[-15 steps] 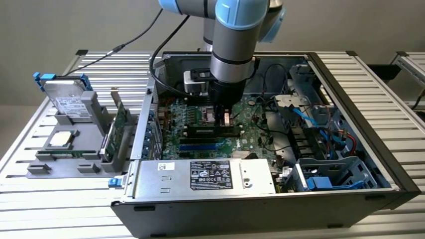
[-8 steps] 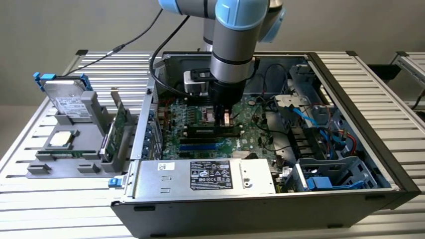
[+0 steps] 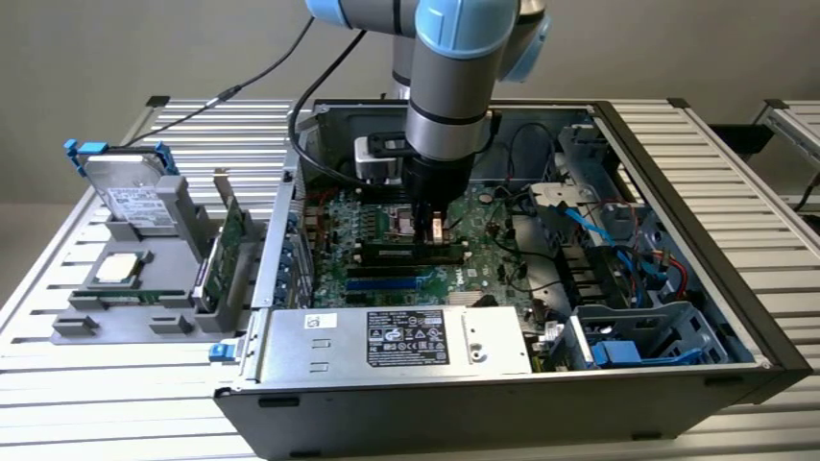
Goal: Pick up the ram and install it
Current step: 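Insert the ram into the slot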
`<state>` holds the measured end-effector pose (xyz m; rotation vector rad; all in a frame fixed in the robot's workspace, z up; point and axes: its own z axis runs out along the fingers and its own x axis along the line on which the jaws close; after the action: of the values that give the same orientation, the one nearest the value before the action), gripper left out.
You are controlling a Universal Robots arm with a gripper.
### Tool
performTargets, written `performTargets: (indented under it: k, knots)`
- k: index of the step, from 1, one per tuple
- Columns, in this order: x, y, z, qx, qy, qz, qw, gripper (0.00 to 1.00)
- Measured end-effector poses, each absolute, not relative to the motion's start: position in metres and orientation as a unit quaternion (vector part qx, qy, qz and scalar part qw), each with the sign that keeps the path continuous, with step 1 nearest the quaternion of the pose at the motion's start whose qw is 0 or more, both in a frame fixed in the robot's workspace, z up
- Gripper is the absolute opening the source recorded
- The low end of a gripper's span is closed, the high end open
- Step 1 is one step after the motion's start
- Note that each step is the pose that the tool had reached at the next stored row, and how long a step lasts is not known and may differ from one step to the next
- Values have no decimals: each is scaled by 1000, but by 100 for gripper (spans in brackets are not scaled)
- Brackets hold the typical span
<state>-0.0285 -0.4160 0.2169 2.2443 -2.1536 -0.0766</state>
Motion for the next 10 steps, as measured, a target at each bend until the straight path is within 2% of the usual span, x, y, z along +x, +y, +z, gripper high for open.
performTargets:
  k: [10]
  knots:
    - [-28, -416, 216, 721, -692, -25, 15, 15]
